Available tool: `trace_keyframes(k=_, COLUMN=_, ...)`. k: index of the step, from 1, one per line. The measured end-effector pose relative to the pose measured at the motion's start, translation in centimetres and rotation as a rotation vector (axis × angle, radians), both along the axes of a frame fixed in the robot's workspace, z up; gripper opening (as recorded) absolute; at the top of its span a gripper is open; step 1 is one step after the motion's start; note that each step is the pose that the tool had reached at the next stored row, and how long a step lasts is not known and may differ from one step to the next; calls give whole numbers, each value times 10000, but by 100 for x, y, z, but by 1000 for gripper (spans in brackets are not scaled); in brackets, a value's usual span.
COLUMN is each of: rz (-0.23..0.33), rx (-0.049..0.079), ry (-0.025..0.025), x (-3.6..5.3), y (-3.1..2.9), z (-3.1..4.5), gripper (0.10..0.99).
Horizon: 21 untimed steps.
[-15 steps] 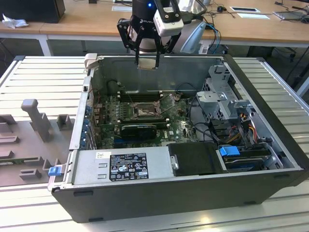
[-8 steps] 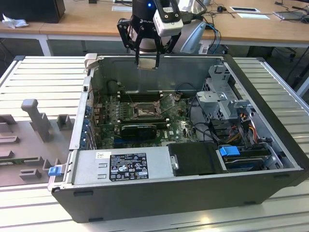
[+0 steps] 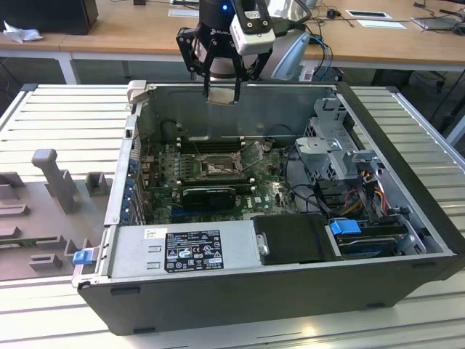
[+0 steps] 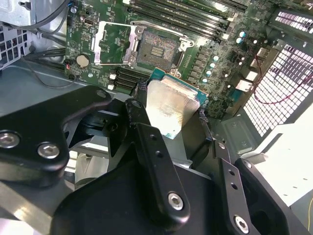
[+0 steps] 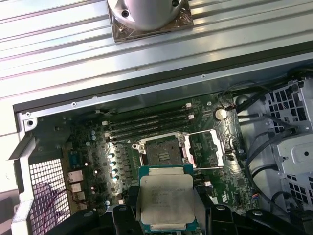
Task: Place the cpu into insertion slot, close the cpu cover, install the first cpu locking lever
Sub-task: 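Place the cpu into insertion slot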
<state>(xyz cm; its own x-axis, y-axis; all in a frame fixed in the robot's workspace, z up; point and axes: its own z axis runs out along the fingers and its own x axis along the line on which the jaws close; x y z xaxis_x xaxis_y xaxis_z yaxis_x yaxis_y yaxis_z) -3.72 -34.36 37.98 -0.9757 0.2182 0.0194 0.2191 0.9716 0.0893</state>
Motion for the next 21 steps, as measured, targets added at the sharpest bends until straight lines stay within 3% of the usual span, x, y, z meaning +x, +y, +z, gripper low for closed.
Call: trace_keyframes(k=21, rz=-343, rx=1, ry=0, x=0, y=0, z=0, gripper=525)
